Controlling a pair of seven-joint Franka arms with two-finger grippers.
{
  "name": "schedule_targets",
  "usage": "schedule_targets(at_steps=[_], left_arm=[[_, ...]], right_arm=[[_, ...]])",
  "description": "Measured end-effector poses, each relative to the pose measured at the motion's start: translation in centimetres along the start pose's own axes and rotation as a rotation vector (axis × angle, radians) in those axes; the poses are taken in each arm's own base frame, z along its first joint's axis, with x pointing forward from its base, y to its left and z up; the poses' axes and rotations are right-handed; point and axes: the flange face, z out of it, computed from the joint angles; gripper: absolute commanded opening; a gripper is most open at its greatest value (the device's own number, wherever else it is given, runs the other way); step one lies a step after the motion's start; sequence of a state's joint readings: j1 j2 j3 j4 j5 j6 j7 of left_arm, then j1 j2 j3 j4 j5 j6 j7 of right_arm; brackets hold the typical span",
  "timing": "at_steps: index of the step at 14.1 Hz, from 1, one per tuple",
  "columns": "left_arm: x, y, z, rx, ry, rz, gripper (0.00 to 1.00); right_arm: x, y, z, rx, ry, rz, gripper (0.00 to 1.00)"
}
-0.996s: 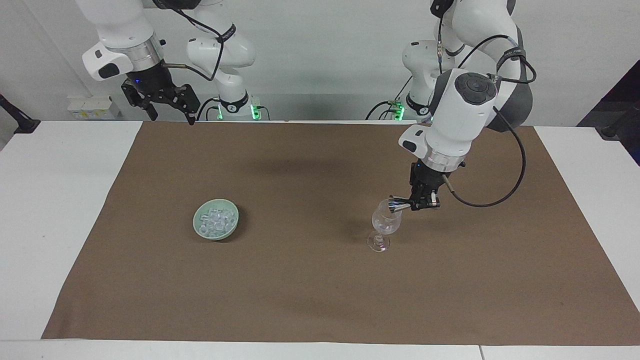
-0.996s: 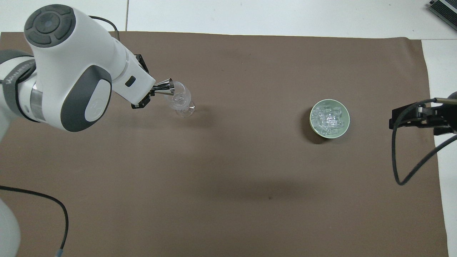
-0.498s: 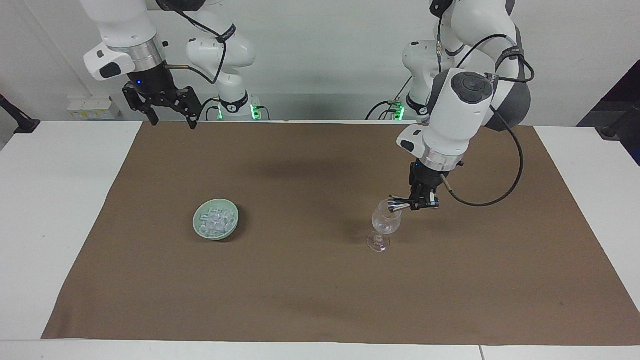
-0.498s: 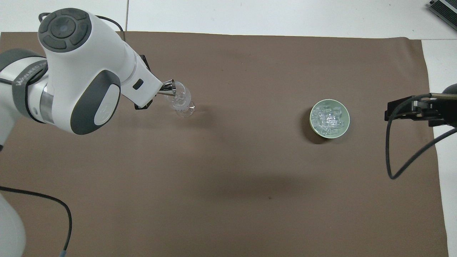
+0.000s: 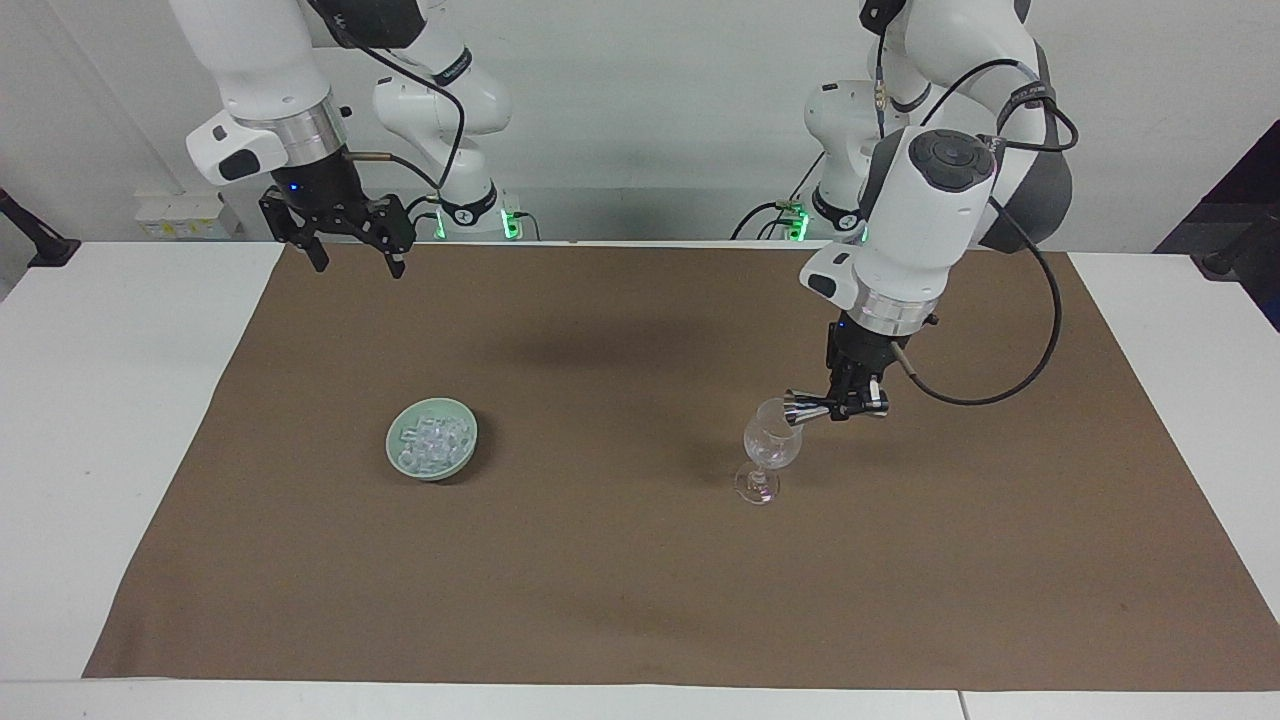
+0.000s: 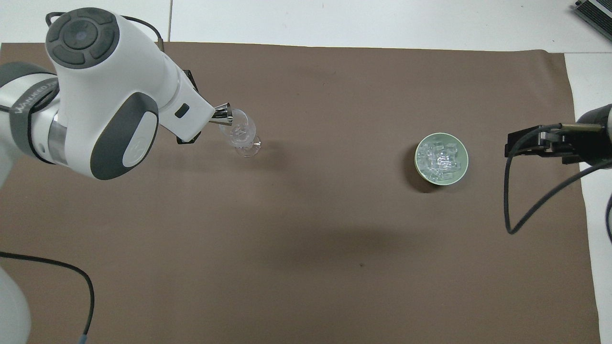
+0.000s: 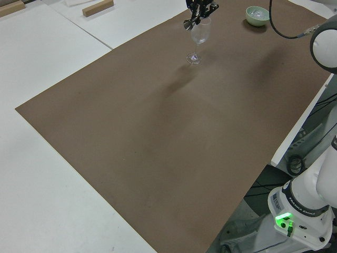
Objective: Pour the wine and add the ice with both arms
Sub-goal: 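Raise the silver cup away while the right gripper reaches the ice bowl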
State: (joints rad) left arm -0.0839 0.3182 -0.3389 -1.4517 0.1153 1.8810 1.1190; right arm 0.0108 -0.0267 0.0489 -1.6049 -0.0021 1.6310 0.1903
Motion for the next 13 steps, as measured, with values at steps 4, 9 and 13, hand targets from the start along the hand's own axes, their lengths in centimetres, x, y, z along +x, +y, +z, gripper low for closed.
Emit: schedule_targets(at_steps=[4,9,13], left_arm=[[-3.3,-1.2,-0.2,-0.054,0.128,-0.075,0.0],[-14.3,-3.4,0.5,-0.152,0.394,-0.1,0.0],[-24.8,-3.6,5.9,-0.253,0.752,-0.105,0.0]], right_arm=[[0.2,0.0,1.2,0.0,0.002,0.0,1.0],[1.1,-0.2,3.9,0.004,0.016,0.0,1.0],[2.2,-0.4,8.0,0.009,0.034,0.0,1.0]])
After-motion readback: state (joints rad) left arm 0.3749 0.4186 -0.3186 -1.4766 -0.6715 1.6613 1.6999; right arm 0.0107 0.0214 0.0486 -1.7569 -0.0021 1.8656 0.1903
